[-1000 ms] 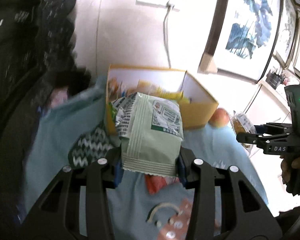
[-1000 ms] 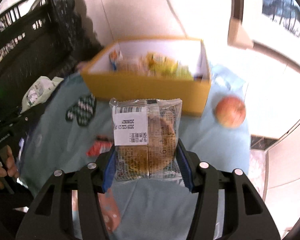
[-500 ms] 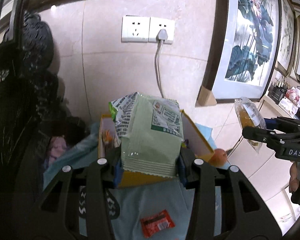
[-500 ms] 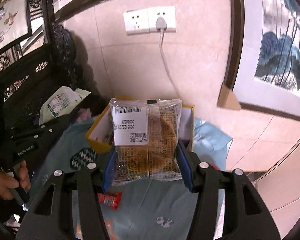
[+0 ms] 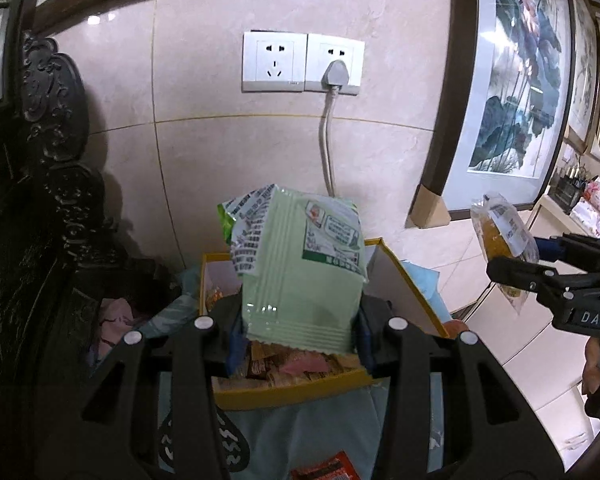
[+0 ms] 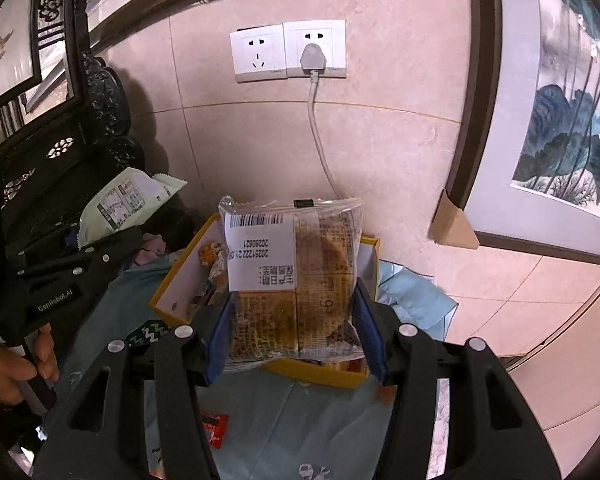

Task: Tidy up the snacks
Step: 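Open both grippers to drop the green pack and bun bag into the yellow box, then move both open grippers down over the red snack pack on the cloth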

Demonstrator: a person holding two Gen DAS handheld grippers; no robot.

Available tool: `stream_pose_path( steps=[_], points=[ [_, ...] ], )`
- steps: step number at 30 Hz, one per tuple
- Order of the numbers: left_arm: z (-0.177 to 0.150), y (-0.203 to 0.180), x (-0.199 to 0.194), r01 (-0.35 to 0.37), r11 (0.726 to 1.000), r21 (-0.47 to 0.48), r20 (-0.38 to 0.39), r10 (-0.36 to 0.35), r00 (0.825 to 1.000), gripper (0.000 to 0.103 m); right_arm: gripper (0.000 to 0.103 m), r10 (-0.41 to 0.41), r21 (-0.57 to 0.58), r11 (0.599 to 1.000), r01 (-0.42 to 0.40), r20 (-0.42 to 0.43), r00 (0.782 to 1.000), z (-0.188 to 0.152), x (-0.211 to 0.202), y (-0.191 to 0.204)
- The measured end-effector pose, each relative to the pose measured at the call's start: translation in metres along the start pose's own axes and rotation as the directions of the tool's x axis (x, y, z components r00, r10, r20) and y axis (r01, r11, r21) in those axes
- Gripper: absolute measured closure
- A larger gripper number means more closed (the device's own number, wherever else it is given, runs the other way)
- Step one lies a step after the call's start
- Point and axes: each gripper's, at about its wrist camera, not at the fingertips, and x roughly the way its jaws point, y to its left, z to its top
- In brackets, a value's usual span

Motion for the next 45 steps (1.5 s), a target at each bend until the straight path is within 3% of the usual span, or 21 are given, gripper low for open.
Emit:
stream_pose_path(
  steps=[2, 3, 4, 5, 7, 13, 17, 20, 23, 24, 29, 34, 39, 45],
  points=[
    [0.006, 0.002, 0.015, -0.025, 1.000, 0.012, 0.000, 0.025, 1.000, 0.048, 0.048, 0.001, -0.011, 1.000, -0.001, 0.006, 1.000, 0.012, 0.016, -0.001],
    [0.008, 0.004, 0.022, -0.032, 0.999, 0.012, -0.002, 0.032, 0.999, 0.030, 0.046, 0.001, -0.015, 1.000, -0.001, -0.007, 1.000, 0.015, 0.023, -0.001],
    [0.009, 0.009, 0.035, -0.037, 0.999, 0.002, -0.022, 0.037, 0.999, 0.014, 0.037, -0.008, -0.017, 1.000, 0.007, -0.029, 1.000, 0.019, 0.034, -0.003],
    [0.009, 0.014, 0.047, -0.065, 0.998, -0.003, -0.039, 0.065, 0.997, 0.011, 0.034, -0.021, -0.013, 1.000, 0.021, -0.046, 0.999, 0.020, 0.042, -0.007],
    [0.007, 0.022, 0.056, -0.093, 0.996, -0.014, -0.075, 0.092, 0.993, 0.011, 0.034, -0.013, -0.004, 1.000, 0.013, -0.065, 0.998, 0.019, 0.046, -0.011],
    [-0.016, 0.027, 0.049, -0.078, 0.997, -0.003, -0.085, 0.078, 0.993, 0.011, 0.034, 0.001, -0.029, 1.000, -0.003, -0.074, 0.997, -0.003, 0.045, -0.011],
    [-0.043, 0.022, 0.033, -0.025, 1.000, 0.012, -0.104, 0.026, 0.994, 0.011, 0.034, 0.098, -0.068, 0.992, -0.106, -0.107, 0.989, -0.033, 0.039, 0.002],
    [-0.089, 0.014, 0.027, 0.006, 0.997, 0.072, -0.165, 0.006, 0.986, 0.011, 0.034, 0.175, -0.128, 0.971, -0.202, -0.194, 0.965, -0.079, 0.048, 0.020],
    [-0.152, 0.012, 0.032, 0.030, 0.996, 0.083, -0.283, -0.005, 0.959, 0.011, 0.034, 0.217, -0.167, 0.946, -0.277, -0.307, 0.927, -0.137, 0.067, 0.039],
    [-0.178, 0.013, 0.036, 0.038, 0.996, 0.082, -0.340, -0.008, 0.940, 0.011, 0.034, 0.220, -0.177, 0.940, -0.290, -0.333, 0.917, -0.151, 0.071, 0.044],
    [-0.241, 0.016, 0.046, 0.055, 0.995, 0.080, -0.458, -0.013, 0.889, 0.011, 0.034, 0.224, -0.257, 0.900, -0.353, -0.422, 0.878, -0.215, 0.096, 0.077],
    [-0.261, 0.015, 0.059, 0.091, 0.993, 0.082, -0.490, -0.039, 0.871, 0.019, 0.034, 0.203, -0.368, 0.847, -0.383, -0.441, 0.874, -0.239, 0.114, 0.101],
    [-0.272, 0.003, 0.075, 0.159, 0.981, 0.114, -0.519, -0.078, 0.851, 0.027, 0.034, 0.201, -0.461, 0.796, -0.392, -0.410, 0.890, -0.235, 0.128, 0.114],
    [-0.267, -0.009, 0.090, 0.210, 0.961, 0.180, -0.509, -0.092, 0.856, 0.028, 0.034, 0.190, -0.537, 0.728, -0.426, -0.439, 0.878, -0.239, 0.152, 0.125]
  ],
)
